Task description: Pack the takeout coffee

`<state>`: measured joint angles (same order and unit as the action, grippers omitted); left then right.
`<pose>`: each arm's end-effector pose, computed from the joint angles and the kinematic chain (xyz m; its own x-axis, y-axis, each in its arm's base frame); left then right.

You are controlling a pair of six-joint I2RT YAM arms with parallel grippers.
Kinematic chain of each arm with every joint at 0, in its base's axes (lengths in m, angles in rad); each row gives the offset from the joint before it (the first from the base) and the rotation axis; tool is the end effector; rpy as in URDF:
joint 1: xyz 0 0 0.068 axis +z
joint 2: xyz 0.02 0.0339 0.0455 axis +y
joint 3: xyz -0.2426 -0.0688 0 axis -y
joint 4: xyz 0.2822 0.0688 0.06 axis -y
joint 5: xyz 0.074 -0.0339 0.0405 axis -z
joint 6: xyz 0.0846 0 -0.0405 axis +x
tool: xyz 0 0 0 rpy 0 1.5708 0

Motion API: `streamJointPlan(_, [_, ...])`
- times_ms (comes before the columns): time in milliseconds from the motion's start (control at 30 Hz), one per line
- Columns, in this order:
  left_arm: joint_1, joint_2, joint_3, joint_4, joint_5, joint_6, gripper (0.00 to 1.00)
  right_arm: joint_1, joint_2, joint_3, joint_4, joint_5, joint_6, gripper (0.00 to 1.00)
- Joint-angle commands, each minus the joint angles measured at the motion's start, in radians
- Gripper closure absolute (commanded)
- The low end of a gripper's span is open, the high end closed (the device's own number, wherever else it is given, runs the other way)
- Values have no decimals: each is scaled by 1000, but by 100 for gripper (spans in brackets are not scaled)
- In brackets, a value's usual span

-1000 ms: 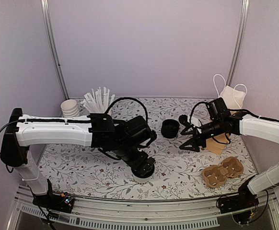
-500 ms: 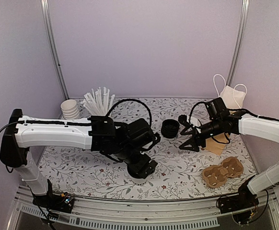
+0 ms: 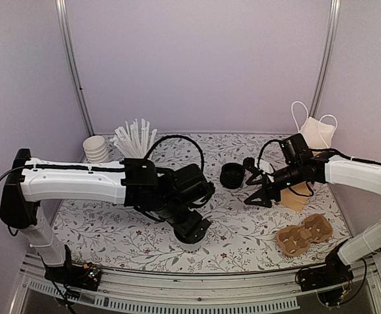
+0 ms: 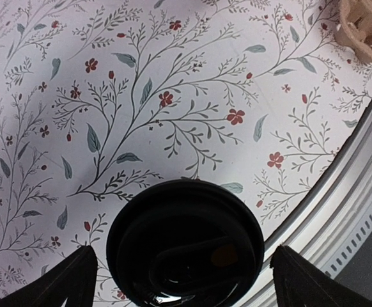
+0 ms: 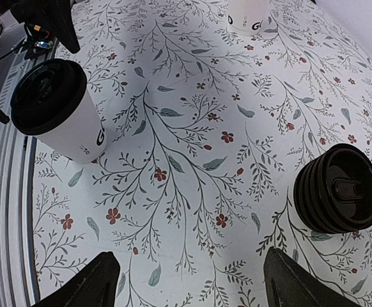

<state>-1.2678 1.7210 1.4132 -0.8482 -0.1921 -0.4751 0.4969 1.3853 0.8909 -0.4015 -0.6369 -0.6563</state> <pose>0.1368 -0.3834 0.1813 -0.6609 0.6092 -0.4383 0.6878 0.7253 -0.0290 0.2757 0.2067 0.1600 -0.1106 -0.6180 -0.7783 -0.9812 0.1925 -0.0134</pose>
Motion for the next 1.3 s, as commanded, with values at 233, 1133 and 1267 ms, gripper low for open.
streamJointPlan(233, [-2, 22, -2, -19, 26, -15, 9, 8, 17, 25, -13, 12, -16, 19])
streamJointPlan(1133, [85, -60, -48, -102, -50, -20, 25, 12, 20, 25, -15, 23, -20, 19])
streamJointPlan(1267, [185, -159, -131, -109, -76, -2, 25, 12, 20, 25, -16, 26, -20, 19])
